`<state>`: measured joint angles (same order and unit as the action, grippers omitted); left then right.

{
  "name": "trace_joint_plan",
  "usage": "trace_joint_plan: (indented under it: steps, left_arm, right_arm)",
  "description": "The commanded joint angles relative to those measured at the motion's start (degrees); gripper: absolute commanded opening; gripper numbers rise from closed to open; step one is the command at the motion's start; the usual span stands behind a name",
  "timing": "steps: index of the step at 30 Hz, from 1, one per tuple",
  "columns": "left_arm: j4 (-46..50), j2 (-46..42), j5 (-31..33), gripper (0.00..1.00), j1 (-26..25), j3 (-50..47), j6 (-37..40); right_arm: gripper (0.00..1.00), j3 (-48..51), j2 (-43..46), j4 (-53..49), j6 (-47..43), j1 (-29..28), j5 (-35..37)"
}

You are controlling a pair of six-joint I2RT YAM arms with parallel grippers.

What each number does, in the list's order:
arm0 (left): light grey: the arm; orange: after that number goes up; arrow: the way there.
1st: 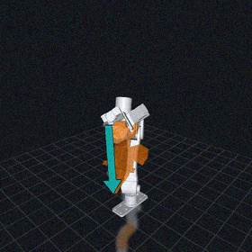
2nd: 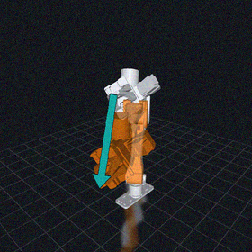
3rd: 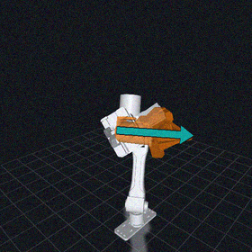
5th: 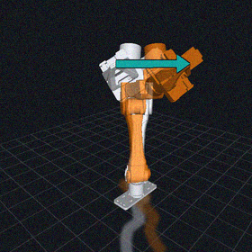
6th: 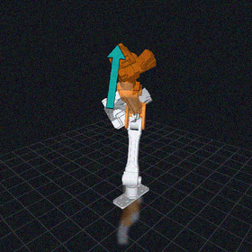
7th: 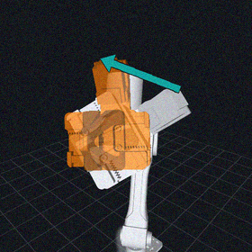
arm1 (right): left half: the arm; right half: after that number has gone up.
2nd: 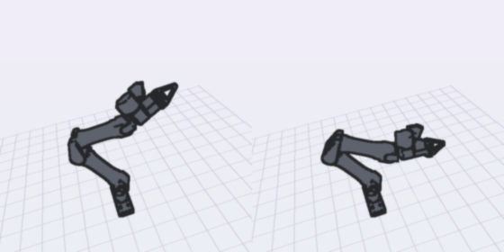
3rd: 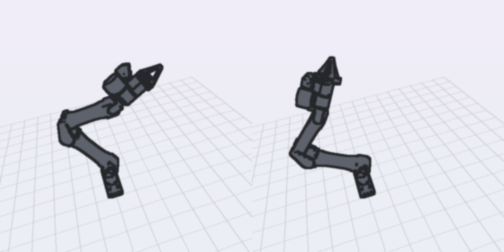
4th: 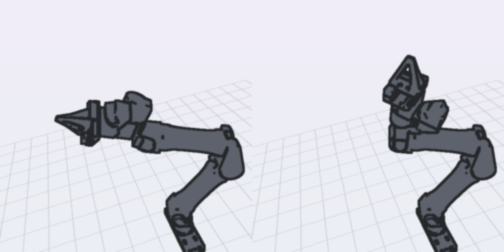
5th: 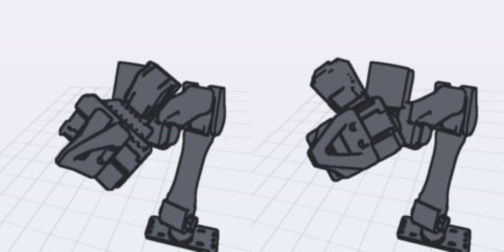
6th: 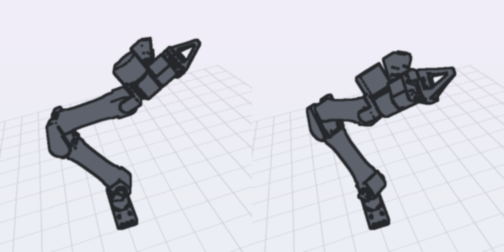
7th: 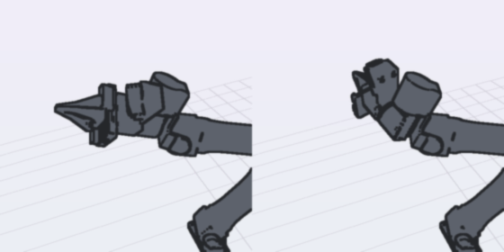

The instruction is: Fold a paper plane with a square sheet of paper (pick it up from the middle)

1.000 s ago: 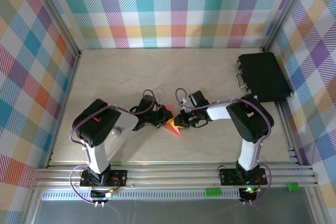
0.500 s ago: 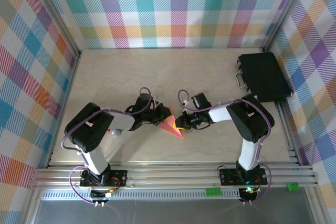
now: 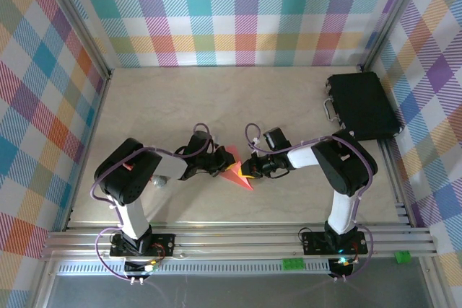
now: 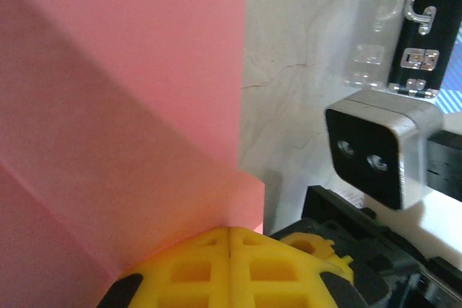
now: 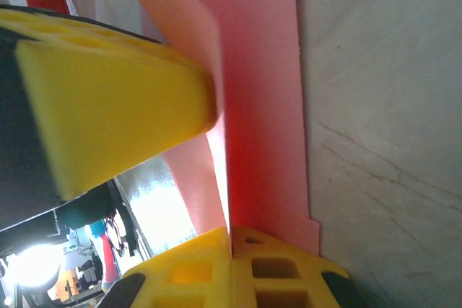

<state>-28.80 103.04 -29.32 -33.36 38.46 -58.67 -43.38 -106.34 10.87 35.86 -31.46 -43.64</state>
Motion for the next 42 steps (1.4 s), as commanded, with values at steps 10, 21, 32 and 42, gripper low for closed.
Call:
trace_joint_plan:
  steps: [10, 21, 32, 42]
  left_arm:
    - [14.0, 1.7, 4.2, 0.03, -0.6, 2.5, 2.8]
    - [15.3, 2.6, 4.9, 0.03, -0.6, 2.5, 2.8]
    - [15.3, 3.0, 4.9, 0.03, -0.6, 2.8, 2.6]
    - [16.0, 2.7, 5.5, 0.03, -0.6, 2.9, 2.4]
  right_arm:
    - [0.19, -0.7, 1.7, -5.8, 1.0, 0.4, 0.0]
    - [0.29, 1.1, 8.9, -13.8, 1.1, 0.4, -0.5]
    - [0.23, 0.9, 8.6, -19.5, -2.8, 0.1, 1.6]
    - [0.16, 1.0, 6.6, -20.8, -4.3, -0.2, 4.6]
